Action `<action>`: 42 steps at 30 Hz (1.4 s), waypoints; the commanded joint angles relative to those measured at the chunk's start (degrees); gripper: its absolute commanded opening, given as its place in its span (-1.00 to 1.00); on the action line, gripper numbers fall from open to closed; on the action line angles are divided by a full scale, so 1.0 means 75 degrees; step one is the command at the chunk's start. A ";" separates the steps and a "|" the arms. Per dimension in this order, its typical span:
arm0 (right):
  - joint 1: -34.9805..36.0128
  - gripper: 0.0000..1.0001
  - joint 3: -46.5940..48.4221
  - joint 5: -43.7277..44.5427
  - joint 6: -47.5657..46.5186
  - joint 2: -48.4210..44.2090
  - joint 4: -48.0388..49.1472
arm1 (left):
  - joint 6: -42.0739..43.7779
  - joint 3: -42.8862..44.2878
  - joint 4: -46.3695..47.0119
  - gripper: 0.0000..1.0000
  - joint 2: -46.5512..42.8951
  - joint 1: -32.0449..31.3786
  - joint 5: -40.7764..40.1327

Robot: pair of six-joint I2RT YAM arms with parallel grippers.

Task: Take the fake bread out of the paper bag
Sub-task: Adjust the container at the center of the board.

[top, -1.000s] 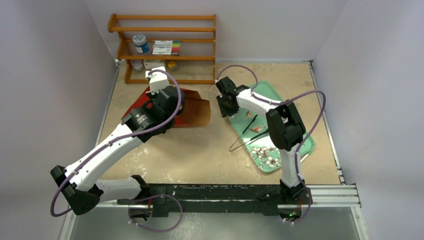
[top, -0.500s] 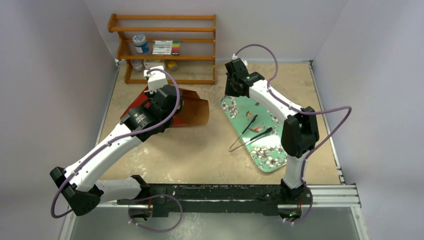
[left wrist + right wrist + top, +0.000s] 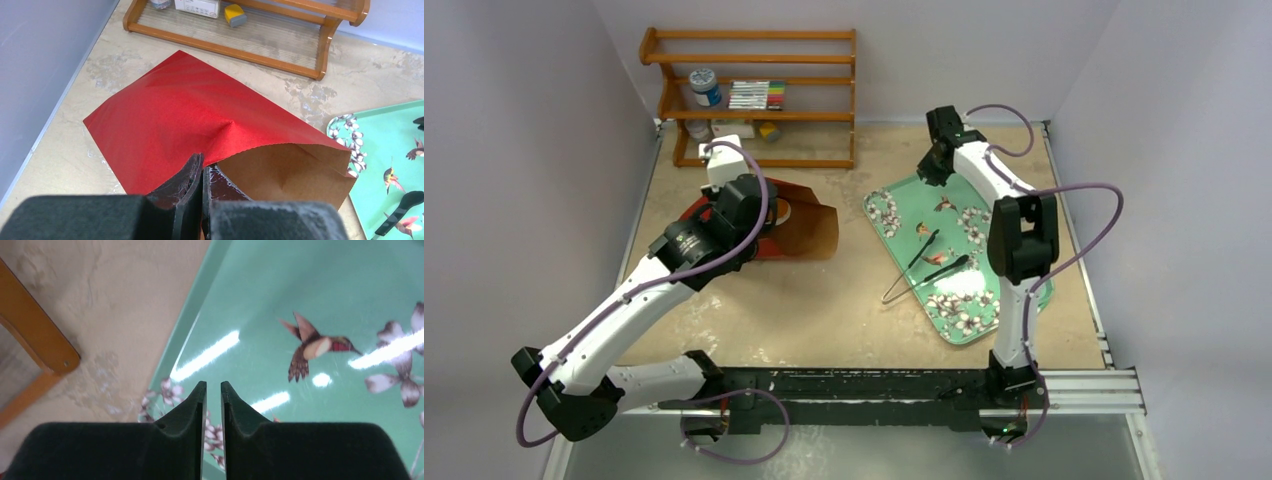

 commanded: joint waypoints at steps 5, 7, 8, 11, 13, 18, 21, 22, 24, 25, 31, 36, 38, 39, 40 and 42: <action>-0.0513 -0.49 0.1840 -0.0219 -0.0010 0.1137 -0.0278 | 0.0208 0.0307 0.0034 -1.00 -0.0064 0.0061 -0.0048; -0.0593 -0.44 0.2310 -0.0235 -0.0148 0.1476 -0.0460 | 0.0244 0.0349 0.0039 -1.00 -0.0013 0.0061 -0.0069; -0.0624 -0.43 0.2539 -0.0252 -0.0189 0.1621 -0.0556 | 0.0259 0.0366 0.0044 -1.00 0.0015 0.0066 -0.0074; -0.0698 -0.40 0.3040 -0.0339 -0.0325 0.2036 -0.0750 | 0.0312 0.0405 0.0085 -1.00 0.0083 0.0063 -0.0119; -0.0706 -0.39 0.3338 -0.0310 -0.0401 0.2314 -0.0930 | 0.0345 0.0413 0.0124 -1.00 0.0110 0.0062 -0.0153; -0.0717 -0.37 0.3812 -0.0251 -0.0560 0.2723 -0.1160 | 0.0392 0.0387 0.0280 -1.00 0.0146 0.0089 -0.0205; -0.0717 -0.36 0.4103 -0.0224 -0.0730 0.2939 -0.1290 | 0.0407 0.0384 0.0319 -1.00 0.0149 0.0117 -0.0201; -0.0717 -0.35 0.4222 -0.0221 -0.0792 0.3031 -0.1368 | 0.0407 0.0382 0.0323 -1.00 0.0138 0.0128 -0.0210; -0.0717 -0.35 0.4473 -0.0258 -0.0874 0.3202 -0.1514 | 0.0390 0.0351 0.0322 -1.00 0.0084 0.0135 -0.0222; -0.0717 -0.35 0.4531 -0.0284 -0.0922 0.3268 -0.1558 | 0.0386 0.0323 0.0337 -1.00 0.0040 0.0140 -0.0237; -0.0717 -0.37 0.4465 -0.0424 -0.1195 0.3434 -0.1574 | 0.0360 0.0226 0.0372 -1.00 -0.0158 0.0188 -0.0287; -0.0717 -0.48 0.4541 -0.0558 -0.1460 0.3554 -0.1586 | 0.0371 0.0179 0.0392 -1.00 -0.0164 0.0210 -0.0266; -0.0717 -0.68 0.4464 -0.0581 -0.1632 0.3529 -0.1491 | 0.0372 0.0181 0.0406 -1.00 -0.0159 0.0211 -0.0256; -0.0717 -0.79 0.4399 -0.0515 -0.1760 0.3505 -0.1393 | 0.0372 0.0172 0.0412 -1.00 -0.0157 0.0218 -0.0244; -0.0709 -0.90 0.4344 -0.0404 -0.1834 0.3478 -0.1298 | 0.0372 0.0169 0.0419 -1.00 -0.0160 0.0218 -0.0235; -0.0669 -1.00 0.4254 -0.0383 -0.2024 0.3442 -0.1236 | 0.0372 0.0161 0.0423 -1.00 -0.0152 0.0226 -0.0203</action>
